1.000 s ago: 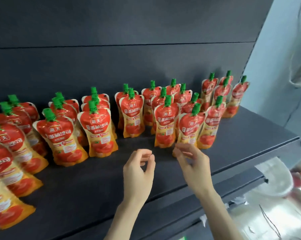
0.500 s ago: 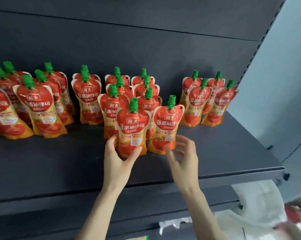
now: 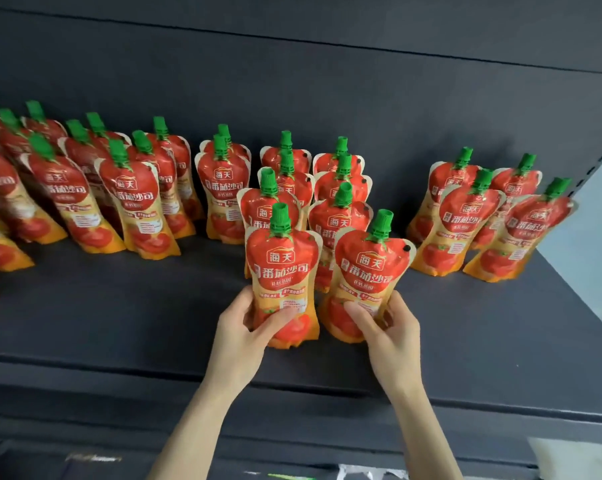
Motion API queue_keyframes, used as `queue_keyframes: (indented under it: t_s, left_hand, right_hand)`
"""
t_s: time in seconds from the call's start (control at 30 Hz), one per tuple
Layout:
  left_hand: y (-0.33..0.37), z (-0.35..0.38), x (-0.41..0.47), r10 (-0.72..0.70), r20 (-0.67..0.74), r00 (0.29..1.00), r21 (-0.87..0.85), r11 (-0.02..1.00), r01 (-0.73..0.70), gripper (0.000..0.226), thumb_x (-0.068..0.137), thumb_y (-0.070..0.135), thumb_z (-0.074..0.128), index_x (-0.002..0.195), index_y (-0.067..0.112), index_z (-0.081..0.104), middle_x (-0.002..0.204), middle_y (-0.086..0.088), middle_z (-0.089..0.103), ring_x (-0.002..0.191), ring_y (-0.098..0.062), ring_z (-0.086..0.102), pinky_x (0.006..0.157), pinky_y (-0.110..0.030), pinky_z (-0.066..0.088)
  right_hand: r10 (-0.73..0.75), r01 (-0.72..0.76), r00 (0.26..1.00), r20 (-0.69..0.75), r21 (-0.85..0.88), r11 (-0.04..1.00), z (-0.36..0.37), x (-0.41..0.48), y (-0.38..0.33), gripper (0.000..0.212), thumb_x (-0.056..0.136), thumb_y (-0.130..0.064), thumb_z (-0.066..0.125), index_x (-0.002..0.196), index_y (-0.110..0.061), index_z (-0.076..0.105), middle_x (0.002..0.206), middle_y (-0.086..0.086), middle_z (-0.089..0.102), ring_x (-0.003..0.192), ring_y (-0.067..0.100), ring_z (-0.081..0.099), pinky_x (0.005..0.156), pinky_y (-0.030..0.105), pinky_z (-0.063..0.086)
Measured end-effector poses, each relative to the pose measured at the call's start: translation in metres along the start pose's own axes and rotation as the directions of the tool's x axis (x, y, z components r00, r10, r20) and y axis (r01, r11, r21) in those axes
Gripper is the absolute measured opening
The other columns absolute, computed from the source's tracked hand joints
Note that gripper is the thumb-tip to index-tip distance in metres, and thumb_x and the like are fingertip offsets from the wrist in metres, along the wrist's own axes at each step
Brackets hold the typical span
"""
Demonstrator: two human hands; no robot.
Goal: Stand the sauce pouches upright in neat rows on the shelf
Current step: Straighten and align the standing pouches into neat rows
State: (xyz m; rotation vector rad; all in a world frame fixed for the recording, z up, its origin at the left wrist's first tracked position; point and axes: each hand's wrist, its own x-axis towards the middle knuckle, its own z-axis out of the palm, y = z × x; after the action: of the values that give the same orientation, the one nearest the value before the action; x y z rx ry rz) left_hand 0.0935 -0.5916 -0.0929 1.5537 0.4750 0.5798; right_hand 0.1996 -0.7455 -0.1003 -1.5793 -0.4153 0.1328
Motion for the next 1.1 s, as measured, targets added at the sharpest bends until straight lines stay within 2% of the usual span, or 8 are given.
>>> queue_keyframes:
  t_s: [0.13,0.2,0.33,0.5,0.67,0.83,1.0,1.1]
  left_hand:
    - [0.007,-0.037,-0.008,0.010,-0.052,0.999,-0.028,1.000,-0.012,0.030,0.070,0.022,0.069,0.098,0.024,0.060,0.090,0.021,0.070,0.089,0.002,0.066,0.064,-0.011,0.051]
    - [0.010,-0.060,-0.009,0.015,-0.071,0.997,-0.033,0.999,-0.017,0.029,0.070,0.021,0.070,0.097,0.023,0.060,0.090,0.019,0.071,0.087,0.001,0.066,0.063,-0.012,0.051]
    - [0.007,-0.116,-0.004,0.026,-0.095,0.995,-0.034,0.999,-0.030,0.027,0.072,0.017,0.070,0.097,0.022,0.061,0.090,0.016,0.071,0.087,-0.002,0.067,0.063,-0.013,0.052]
    - [0.003,-0.194,0.011,0.028,-0.017,0.999,-0.017,0.999,-0.028,0.029,0.068,0.023,0.070,0.095,0.021,0.061,0.090,0.016,0.071,0.087,-0.002,0.067,0.063,-0.014,0.052]
    - [0.001,-0.249,0.030,0.051,0.025,0.998,-0.002,0.999,-0.051,0.025,0.077,0.015,0.070,0.098,0.023,0.061,0.092,0.017,0.071,0.089,-0.001,0.067,0.065,-0.013,0.051]
    - [0.000,-0.279,0.053,0.091,0.017,0.996,0.023,0.996,-0.092,0.028,0.079,0.016,0.069,0.100,0.030,0.058,0.092,0.023,0.069,0.089,0.003,0.065,0.066,-0.011,0.051]
    - [-0.005,-0.296,0.079,0.124,-0.048,0.991,0.069,0.990,-0.121,0.026,0.081,0.021,0.068,0.103,0.030,0.057,0.100,0.016,0.066,0.093,0.005,0.063,0.071,-0.009,0.050]
    - [-0.009,-0.301,0.090,0.092,-0.011,0.996,0.097,0.991,-0.090,0.030,0.081,0.023,0.069,0.109,0.028,0.057,0.104,0.014,0.067,0.099,-0.001,0.062,0.078,-0.017,0.052]
  right_hand:
    - [-0.027,0.020,0.993,0.115,0.058,0.998,0.034,-0.014,-0.011,0.018,0.079,-0.020,0.068,0.097,-0.017,0.064,0.090,-0.003,0.073,0.086,0.014,0.068,0.074,0.026,0.056]
    - [-0.023,0.016,0.987,0.158,0.048,0.999,0.057,-0.018,-0.016,0.022,0.077,-0.025,0.067,0.098,-0.017,0.065,0.092,-0.004,0.073,0.087,0.014,0.069,0.075,0.028,0.056]
    - [-0.015,0.000,0.976,0.217,0.066,0.998,0.113,-0.027,-0.021,0.024,0.079,-0.023,0.068,0.102,-0.016,0.064,0.095,-0.004,0.073,0.091,0.015,0.069,0.077,0.030,0.057]
    - [-0.028,0.008,0.985,0.171,0.118,0.993,0.191,-0.043,-0.027,0.025,0.077,-0.021,0.067,0.101,-0.015,0.065,0.094,-0.004,0.073,0.088,0.013,0.069,0.071,0.023,0.055]
    - [-0.030,0.010,0.992,0.125,0.152,0.988,0.250,-0.051,-0.033,0.020,0.081,-0.013,0.067,0.101,-0.015,0.065,0.094,-0.004,0.074,0.089,0.013,0.069,0.071,0.021,0.054]
    - [-0.053,0.038,0.993,0.103,0.142,0.989,0.284,-0.038,-0.038,0.023,0.083,-0.012,0.066,0.105,-0.014,0.064,0.097,-0.002,0.073,0.092,0.013,0.068,0.074,0.023,0.054]
    - [-0.077,0.062,0.989,0.124,0.120,0.991,0.305,-0.016,-0.036,0.023,0.084,-0.011,0.067,0.107,-0.012,0.063,0.098,-0.001,0.073,0.094,0.014,0.068,0.076,0.024,0.054]
    - [-0.084,0.071,0.987,0.137,0.097,0.993,0.312,-0.007,-0.032,0.022,0.083,-0.011,0.068,0.104,-0.013,0.064,0.097,-0.001,0.073,0.093,0.013,0.068,0.077,0.024,0.054]
